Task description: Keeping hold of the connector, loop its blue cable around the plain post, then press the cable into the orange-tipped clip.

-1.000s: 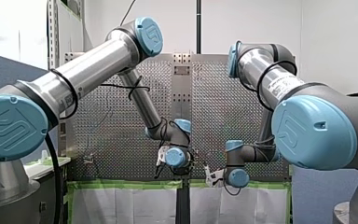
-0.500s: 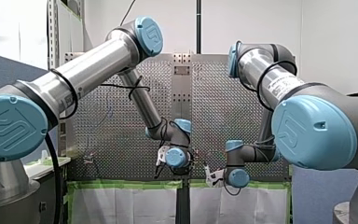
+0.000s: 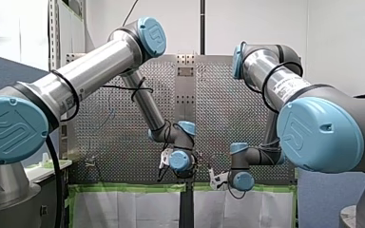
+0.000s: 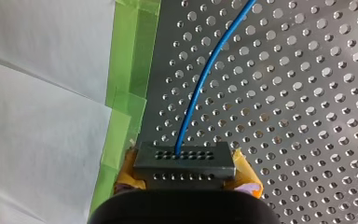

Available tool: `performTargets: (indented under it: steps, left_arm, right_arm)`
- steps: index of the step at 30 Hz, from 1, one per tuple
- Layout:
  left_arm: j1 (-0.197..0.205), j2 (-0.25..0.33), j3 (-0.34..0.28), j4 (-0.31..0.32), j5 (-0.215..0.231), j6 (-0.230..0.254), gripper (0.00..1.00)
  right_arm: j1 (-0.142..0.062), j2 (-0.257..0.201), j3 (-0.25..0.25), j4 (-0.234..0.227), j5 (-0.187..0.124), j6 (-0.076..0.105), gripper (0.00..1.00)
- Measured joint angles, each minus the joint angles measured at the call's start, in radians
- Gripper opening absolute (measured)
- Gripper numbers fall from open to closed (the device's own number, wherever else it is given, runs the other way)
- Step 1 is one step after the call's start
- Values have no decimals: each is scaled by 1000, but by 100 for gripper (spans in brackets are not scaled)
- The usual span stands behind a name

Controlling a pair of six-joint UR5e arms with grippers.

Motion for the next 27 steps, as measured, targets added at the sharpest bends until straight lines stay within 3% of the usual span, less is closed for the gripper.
performTargets:
  steps: [8, 12, 20, 22, 25, 27]
  left_arm:
    - [-1, 0, -1, 1, -2, 1, 100]
    - [-1, -1, -1, -1, -2, 8, 100]
    - [-1, -1, -3, -52, -54, 15, 100]
    - [-1, -1, -4, -69, -70, 11, 100]
    - [0, -1, -9, -98, -81, -7, 100]
    - [1, -1, -14, -110, -72, -27, 100]
  right_arm:
    - [2, 0, 0, 0, -3, -3, 0]
    - [7, 0, 1, 4, -4, -13, 0]
    - [18, -3, 33, 5, -9, -80, 0]
    - [20, -9, 47, -4, -11, -89, 0]
    - [21, -23, 72, -24, -12, -90, 0]
    - [21, -40, 91, -42, -11, -78, 0]
